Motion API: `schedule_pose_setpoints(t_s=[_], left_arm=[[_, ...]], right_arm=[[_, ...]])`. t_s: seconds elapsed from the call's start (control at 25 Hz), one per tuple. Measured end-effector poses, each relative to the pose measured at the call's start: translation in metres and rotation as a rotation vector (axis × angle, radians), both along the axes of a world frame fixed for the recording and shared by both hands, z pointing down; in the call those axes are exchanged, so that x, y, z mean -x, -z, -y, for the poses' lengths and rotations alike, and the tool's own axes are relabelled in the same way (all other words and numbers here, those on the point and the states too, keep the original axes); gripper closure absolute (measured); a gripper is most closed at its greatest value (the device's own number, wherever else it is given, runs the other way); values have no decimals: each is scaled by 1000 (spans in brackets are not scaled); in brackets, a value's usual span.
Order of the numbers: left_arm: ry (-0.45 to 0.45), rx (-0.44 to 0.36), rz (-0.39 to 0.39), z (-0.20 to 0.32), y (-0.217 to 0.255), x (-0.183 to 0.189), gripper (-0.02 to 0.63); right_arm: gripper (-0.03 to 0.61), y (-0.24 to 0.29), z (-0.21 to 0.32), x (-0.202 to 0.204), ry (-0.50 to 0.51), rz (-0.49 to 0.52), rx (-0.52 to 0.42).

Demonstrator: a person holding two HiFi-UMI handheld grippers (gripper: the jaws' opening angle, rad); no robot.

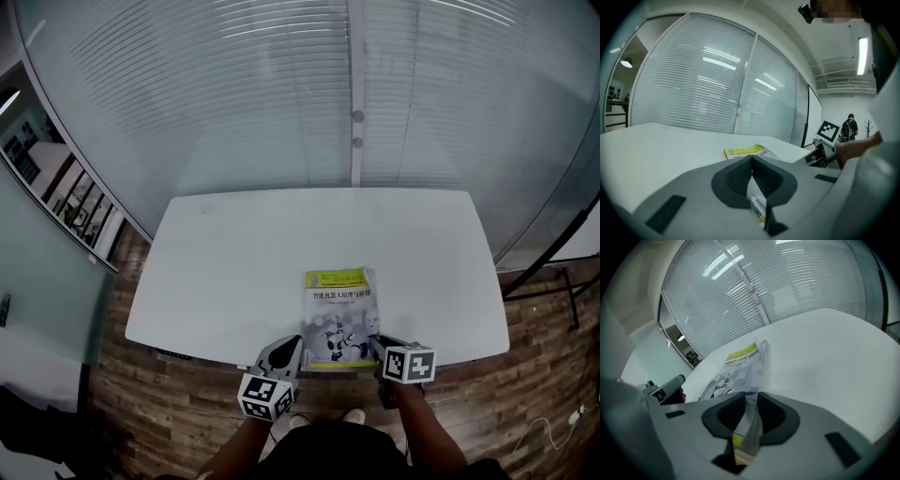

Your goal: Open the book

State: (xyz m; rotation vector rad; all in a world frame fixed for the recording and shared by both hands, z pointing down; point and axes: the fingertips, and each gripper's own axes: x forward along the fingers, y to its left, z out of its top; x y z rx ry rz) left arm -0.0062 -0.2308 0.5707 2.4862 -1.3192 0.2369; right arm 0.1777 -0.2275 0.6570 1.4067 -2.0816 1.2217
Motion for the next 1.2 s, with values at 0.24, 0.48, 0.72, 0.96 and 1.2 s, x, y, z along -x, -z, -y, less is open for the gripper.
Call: schedule_pose_setpoints(t_s=[0.24,0.48,0.72,0.96,1.2], left_arm=[[11,-3,25,-7,5,-4,598],[38,-6,74,-16,-2,-6,598],[36,11,65,-34,-8,1,598],[-22,-14,45,-40,2,19,598],[-39,-2,11,-46,2,57,598]], right_arm=[[520,16,0,-5,-37,76,-92],[529,27,-1,-6,-24,103,-191],[534,27,1,-3,-15,48,-230],[540,37,2,-1,-33,-83,-283],[543,48,0,4,-45,-271,-332]])
